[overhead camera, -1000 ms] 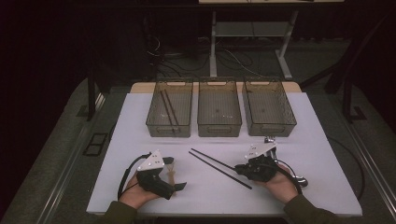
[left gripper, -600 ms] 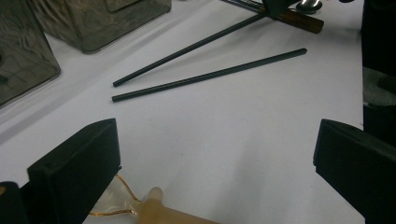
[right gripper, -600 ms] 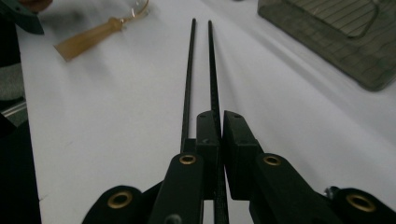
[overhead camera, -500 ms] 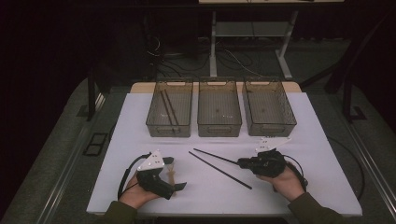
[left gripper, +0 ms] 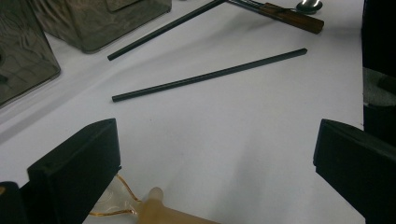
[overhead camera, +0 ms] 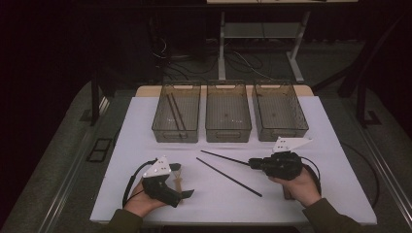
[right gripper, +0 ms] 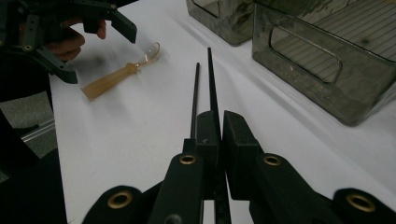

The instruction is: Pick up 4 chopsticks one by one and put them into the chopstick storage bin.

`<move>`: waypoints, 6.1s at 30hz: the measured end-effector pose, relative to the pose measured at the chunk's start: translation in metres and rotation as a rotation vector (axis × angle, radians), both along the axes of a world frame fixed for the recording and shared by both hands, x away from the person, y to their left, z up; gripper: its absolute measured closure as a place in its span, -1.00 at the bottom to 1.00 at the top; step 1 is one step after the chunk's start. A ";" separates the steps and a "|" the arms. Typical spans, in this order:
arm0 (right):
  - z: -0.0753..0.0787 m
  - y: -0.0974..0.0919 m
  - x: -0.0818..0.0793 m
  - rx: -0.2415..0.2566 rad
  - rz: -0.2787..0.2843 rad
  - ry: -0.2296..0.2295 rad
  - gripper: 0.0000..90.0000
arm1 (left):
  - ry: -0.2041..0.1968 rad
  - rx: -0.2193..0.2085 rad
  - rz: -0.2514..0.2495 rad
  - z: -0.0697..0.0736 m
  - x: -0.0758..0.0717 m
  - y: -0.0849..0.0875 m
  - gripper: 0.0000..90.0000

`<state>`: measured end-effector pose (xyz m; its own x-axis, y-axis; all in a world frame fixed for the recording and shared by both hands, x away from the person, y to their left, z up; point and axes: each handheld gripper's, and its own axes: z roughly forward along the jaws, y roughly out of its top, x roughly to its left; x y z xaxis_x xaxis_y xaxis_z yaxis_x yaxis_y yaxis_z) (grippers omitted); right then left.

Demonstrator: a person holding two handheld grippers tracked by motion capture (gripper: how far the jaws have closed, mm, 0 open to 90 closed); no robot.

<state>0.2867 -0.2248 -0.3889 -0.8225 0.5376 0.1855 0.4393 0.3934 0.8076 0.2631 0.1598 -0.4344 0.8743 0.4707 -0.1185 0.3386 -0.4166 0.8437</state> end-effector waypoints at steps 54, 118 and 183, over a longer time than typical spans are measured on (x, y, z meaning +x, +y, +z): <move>0.047 0.052 0.073 0.077 -0.166 -0.082 0.89 | -0.002 0.012 0.032 -0.004 0.007 0.003 -1.00; 0.024 0.223 0.212 -0.245 -0.270 -0.024 0.88 | -0.008 -0.002 0.009 -0.002 0.006 0.001 -1.00; 0.002 0.077 0.064 -0.004 0.026 0.039 -0.20 | 0.006 -0.011 0.026 -0.002 0.005 0.001 -1.00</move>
